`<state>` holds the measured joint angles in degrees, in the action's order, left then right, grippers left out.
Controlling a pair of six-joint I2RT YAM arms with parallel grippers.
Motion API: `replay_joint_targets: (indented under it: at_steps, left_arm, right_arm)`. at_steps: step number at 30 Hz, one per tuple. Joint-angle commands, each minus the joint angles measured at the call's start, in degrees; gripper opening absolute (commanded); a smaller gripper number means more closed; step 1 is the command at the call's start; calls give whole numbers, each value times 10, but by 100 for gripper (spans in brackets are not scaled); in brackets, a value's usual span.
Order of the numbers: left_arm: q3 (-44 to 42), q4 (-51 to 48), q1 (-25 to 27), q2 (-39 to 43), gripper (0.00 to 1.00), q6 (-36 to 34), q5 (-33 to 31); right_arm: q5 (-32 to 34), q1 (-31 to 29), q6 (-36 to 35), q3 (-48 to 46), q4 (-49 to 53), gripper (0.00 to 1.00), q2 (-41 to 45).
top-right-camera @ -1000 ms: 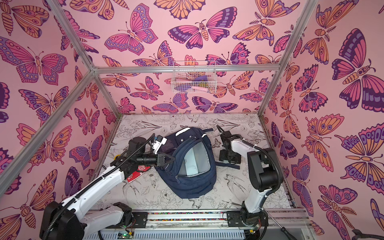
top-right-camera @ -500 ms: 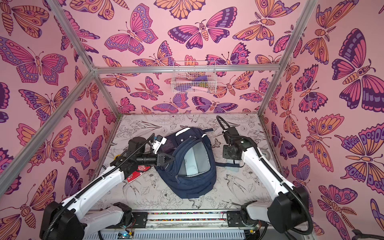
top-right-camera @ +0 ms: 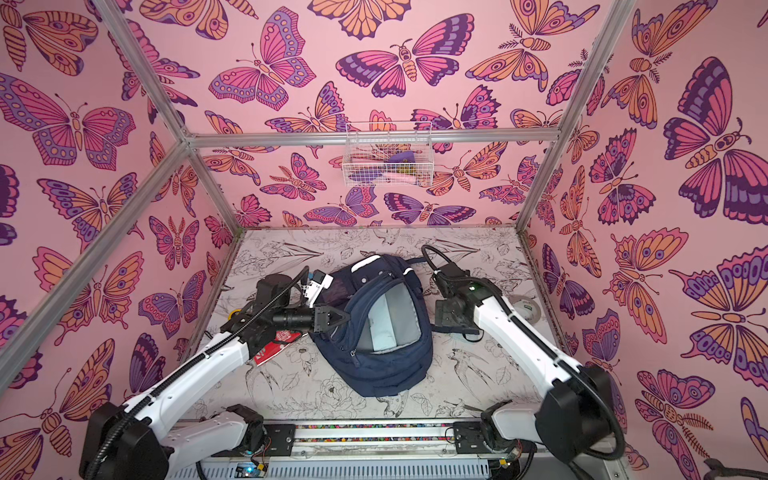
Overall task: Pack the student bag
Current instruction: 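Lift the light-blue calculator with the right gripper off the table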
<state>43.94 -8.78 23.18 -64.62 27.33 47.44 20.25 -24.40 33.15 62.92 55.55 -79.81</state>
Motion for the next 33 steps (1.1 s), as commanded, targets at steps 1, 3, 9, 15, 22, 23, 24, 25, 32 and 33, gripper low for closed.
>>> replay_joint_targets:
  at_steps: [1,3,9,15,22,23,24,25,32,33]
  left_arm:
    - [-5,55,-10,13,0,2,14]
    - [-4,55,-9,11,0,1,15]
    - [-3,54,-9,11,0,0,16]
    - [-1,54,-9,5,0,2,22]
    - [1,54,-9,5,0,2,24]
    - [0,54,-9,6,0,1,24]
    - [0,54,-9,6,0,2,24]
    - [0,54,-9,6,0,2,24]
    - [1,55,-9,5,0,4,27]
    - [0,55,-9,5,0,4,27]
  right_arm:
    - [85,5,22,29,-40,99,-51]
    - [100,25,14,26,-77,99,-84]
    - [-127,141,-44,10,-145,90,-169]
    - [-144,160,-40,-31,-188,91,-199]
    - [-124,160,-29,-45,-194,91,-223]
    - [-122,161,-26,-47,-190,89,-223]
    - [-118,161,-23,-48,-183,89,-222]
    - [-116,160,-20,-49,-178,89,-221]
    - [-92,160,-17,-69,-166,69,-194]
    - [-81,160,-18,-67,-161,67,-192]
